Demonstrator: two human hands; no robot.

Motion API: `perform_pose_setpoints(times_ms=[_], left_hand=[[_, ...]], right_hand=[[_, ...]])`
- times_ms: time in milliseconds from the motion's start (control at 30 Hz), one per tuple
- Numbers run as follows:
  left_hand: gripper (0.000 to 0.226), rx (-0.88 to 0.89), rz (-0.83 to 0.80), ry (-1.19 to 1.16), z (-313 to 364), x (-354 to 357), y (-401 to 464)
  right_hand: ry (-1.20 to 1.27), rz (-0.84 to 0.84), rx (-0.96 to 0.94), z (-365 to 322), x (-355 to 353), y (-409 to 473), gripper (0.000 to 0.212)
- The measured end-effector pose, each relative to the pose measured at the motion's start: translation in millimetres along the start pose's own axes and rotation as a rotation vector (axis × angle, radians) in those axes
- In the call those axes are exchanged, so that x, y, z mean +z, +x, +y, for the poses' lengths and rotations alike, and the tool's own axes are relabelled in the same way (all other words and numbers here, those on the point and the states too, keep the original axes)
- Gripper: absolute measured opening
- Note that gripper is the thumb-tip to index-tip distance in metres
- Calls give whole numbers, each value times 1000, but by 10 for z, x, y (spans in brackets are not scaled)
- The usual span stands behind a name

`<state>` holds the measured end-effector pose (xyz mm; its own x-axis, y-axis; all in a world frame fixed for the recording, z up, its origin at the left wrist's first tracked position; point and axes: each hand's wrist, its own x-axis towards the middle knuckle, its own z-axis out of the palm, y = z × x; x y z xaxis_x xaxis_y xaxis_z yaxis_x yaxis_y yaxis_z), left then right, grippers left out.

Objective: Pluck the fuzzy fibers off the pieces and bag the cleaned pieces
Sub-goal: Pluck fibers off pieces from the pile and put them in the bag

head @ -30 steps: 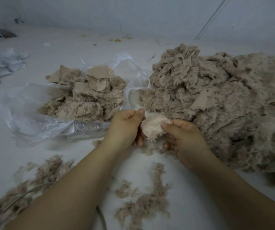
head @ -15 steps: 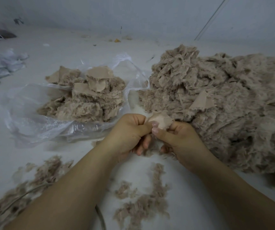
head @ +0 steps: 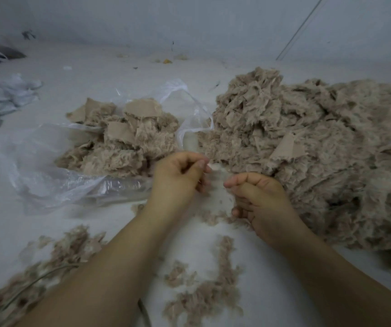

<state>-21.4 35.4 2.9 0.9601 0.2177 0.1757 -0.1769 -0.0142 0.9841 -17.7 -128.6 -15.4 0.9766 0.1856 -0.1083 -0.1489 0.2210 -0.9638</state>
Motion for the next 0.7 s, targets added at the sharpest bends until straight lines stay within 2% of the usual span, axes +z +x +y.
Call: perform_pose_setpoints(times_ms=[100,167,200,267,367,433,500,600,633,700], left_hand=[[18,100,-166,311,-72,35,-25],[18,168,-280,592,-76,49,-47],[18,142,-327,674,-56,55,-60],[20,-35,-463,609,-3,30,-92],[18,-332,-856,389,123,-19,-212],[16,-423,-967,322,181,-34,-268],[14,-407,-844,306,205,8,-262],[3,-126,-485,563,175,138,-189],[12,-62,-446,663,151,188,-175],[23,-31,-514,793,105,265,-187]], right_hand=[[82,-12,-5,-36,15,-34,22],[110,18,-22,-40,6,-43,29],[120,44,-25,-38,3,-40,35],[152,93,-18,-43,0,-31,42],[189,121,-19,-59,7,-26,42],[207,122,-22,-60,6,-28,39],[228,115,-25,-65,3,-35,37],[266,87,-16,-88,-6,-58,39],[282,77,-19,-99,-8,-70,39],[312,67,-30,-121,-14,-92,36]])
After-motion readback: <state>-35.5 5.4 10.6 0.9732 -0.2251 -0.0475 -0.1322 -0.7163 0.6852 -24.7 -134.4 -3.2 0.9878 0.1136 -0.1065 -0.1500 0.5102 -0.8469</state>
